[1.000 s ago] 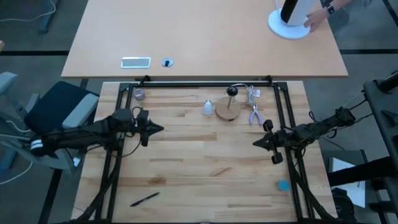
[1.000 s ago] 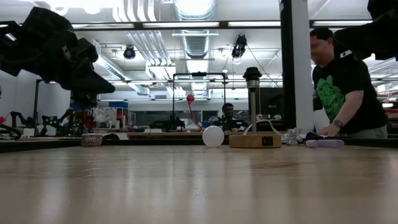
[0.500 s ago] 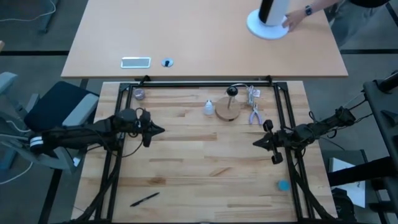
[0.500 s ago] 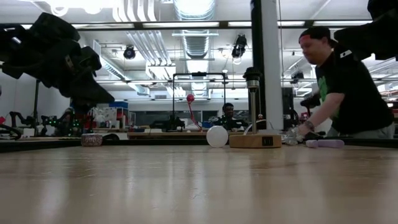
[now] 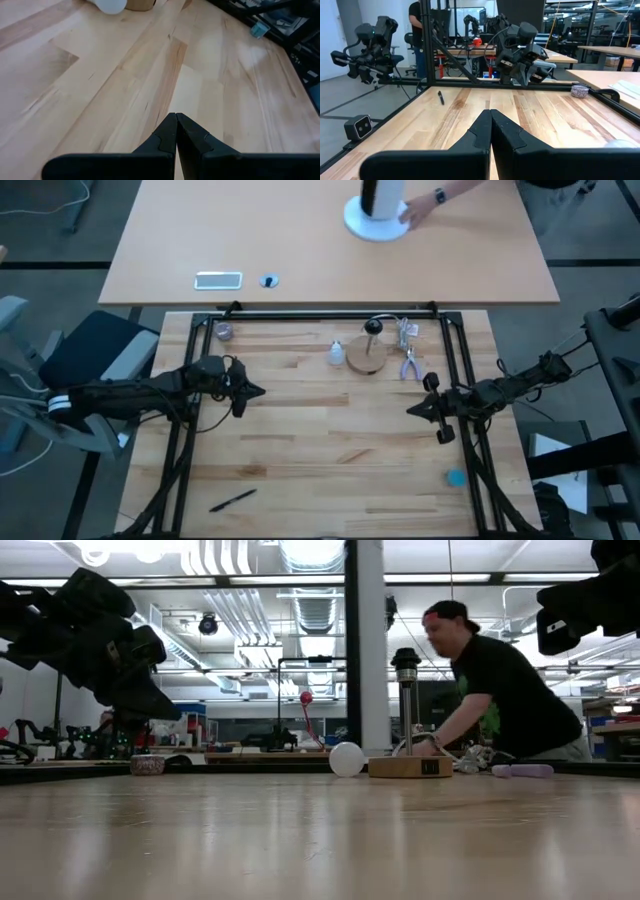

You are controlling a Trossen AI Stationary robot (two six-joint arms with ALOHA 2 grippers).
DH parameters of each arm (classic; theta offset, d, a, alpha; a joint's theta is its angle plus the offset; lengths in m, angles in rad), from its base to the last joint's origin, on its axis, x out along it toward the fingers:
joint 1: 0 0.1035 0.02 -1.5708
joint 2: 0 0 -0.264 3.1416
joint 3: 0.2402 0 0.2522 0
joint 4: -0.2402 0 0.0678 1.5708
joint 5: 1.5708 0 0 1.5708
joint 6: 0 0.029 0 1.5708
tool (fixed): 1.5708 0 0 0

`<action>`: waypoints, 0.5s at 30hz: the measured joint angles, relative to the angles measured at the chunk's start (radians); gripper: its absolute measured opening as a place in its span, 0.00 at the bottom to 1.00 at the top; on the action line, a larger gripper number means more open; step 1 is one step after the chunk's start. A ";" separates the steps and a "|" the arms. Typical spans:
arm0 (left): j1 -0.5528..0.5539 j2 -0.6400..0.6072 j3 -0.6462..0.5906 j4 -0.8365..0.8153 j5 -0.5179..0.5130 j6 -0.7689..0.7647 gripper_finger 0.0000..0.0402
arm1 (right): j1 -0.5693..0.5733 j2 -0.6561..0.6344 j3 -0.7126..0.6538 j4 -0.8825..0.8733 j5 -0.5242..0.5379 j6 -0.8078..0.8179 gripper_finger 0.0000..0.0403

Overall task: Screw lightbulb
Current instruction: Return to Home Position

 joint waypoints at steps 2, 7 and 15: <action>0.000 0.008 0.000 0.000 0.000 0.000 0.00 | 0.000 0.000 0.000 0.000 0.000 0.000 0.00; 0.000 0.027 0.000 0.000 0.000 0.000 0.00 | 0.000 0.000 0.000 0.000 0.000 0.000 0.00; 0.000 0.055 0.000 0.000 0.000 0.000 0.00 | 0.000 0.000 0.000 0.000 0.000 0.000 0.00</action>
